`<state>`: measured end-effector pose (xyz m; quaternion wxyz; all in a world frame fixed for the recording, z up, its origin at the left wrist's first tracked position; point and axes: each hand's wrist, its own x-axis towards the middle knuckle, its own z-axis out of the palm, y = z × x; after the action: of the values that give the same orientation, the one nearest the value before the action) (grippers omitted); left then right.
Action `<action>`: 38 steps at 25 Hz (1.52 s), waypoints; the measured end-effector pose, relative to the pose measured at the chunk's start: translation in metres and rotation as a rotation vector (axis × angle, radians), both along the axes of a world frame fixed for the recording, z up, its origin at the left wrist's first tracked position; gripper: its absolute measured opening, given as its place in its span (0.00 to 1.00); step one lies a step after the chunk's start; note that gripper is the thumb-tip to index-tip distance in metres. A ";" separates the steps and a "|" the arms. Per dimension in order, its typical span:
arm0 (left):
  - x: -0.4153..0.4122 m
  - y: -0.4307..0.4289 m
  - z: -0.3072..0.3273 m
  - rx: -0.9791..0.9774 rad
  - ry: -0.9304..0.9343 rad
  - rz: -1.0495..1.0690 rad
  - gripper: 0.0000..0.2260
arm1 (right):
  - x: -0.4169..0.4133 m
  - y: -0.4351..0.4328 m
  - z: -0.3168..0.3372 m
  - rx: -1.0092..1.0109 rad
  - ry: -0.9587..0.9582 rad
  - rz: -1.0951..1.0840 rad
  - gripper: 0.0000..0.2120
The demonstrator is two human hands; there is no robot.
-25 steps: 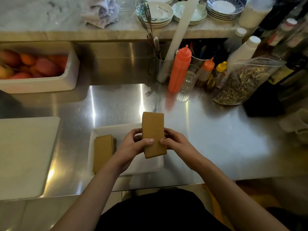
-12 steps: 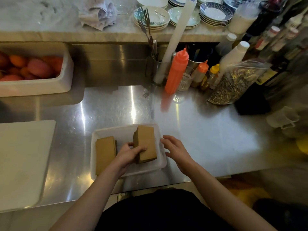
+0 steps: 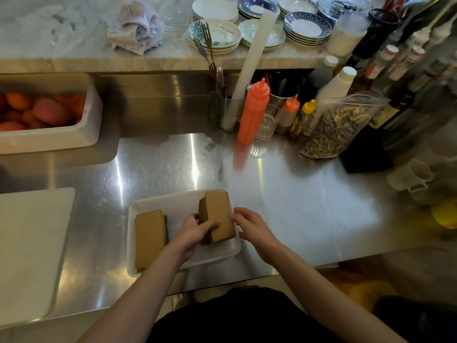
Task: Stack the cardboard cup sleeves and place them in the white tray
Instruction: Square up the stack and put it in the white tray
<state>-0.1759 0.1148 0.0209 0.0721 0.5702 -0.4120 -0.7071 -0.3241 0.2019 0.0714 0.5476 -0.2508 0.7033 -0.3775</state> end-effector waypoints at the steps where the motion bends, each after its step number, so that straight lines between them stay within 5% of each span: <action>1: -0.001 0.000 0.000 0.003 0.003 -0.006 0.37 | 0.000 0.000 -0.001 0.002 0.000 0.007 0.03; 13: -0.011 0.000 0.012 -0.115 -0.092 -0.127 0.24 | -0.003 0.000 -0.003 -0.017 0.002 0.062 0.14; 20: -0.021 0.004 0.017 -0.127 -0.094 -0.132 0.21 | -0.002 0.000 -0.004 -0.019 0.021 0.077 0.15; 26: -0.020 0.008 0.017 -0.105 0.007 -0.069 0.23 | -0.002 -0.001 0.001 -0.024 0.022 0.068 0.04; 31: -0.020 0.005 0.013 -0.076 -0.014 0.126 0.20 | -0.002 -0.001 0.003 -0.010 0.014 0.061 0.03; 38: -0.035 0.011 0.017 -0.044 -0.001 0.099 0.19 | -0.002 -0.002 0.000 -0.026 0.006 0.076 0.08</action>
<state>-0.2111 0.1263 0.0376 0.1194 0.5886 -0.3987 -0.6931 -0.3260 0.1995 0.0711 0.5559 -0.2856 0.6901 -0.3649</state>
